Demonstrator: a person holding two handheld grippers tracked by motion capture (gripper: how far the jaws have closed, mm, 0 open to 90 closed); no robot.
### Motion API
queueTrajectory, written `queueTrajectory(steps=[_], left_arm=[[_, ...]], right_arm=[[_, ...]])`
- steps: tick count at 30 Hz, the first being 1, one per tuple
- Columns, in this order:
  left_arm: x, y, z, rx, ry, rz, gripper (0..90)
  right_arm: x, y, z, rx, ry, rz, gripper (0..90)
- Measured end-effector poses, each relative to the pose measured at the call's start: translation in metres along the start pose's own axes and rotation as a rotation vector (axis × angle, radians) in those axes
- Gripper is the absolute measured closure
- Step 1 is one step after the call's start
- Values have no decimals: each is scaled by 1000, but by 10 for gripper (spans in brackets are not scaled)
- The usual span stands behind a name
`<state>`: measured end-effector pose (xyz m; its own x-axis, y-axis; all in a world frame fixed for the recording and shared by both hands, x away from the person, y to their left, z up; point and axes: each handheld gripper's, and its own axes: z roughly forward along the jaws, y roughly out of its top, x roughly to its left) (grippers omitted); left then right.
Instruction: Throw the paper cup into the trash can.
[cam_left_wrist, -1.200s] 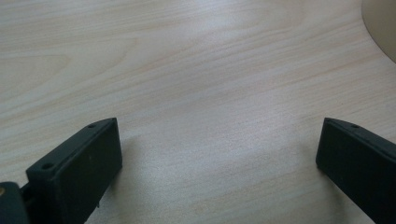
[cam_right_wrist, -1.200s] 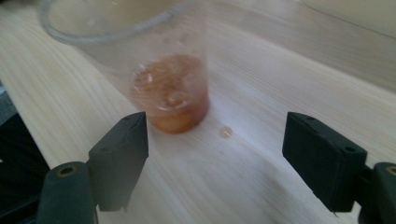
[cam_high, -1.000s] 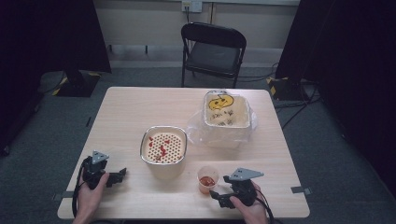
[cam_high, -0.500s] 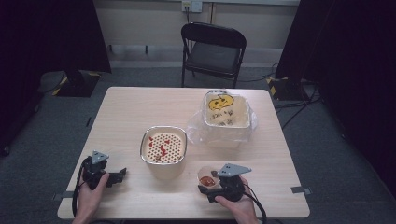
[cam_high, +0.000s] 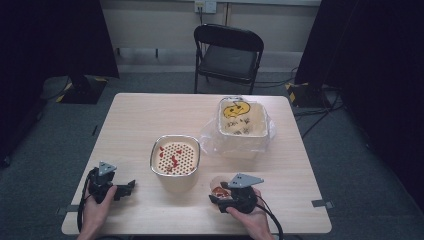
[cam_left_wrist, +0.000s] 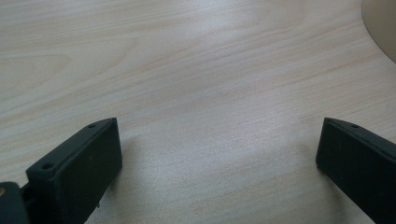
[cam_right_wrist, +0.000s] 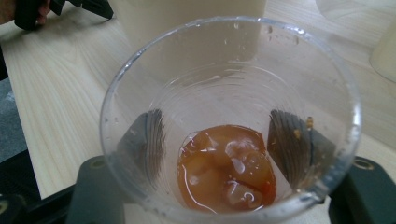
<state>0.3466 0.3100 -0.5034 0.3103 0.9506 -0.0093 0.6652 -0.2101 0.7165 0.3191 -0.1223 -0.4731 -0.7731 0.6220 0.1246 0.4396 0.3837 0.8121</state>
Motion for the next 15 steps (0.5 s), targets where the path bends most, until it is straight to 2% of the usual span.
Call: queueTrajectory(steps=[9,15], left_arm=[[0,0,0,0,0,0,0],[0,0,0,0,-1,0,0]], right_arm=[[-6,6,-7,-21,-2,28,387],[-8,21,-14,-54,-5,38,390]])
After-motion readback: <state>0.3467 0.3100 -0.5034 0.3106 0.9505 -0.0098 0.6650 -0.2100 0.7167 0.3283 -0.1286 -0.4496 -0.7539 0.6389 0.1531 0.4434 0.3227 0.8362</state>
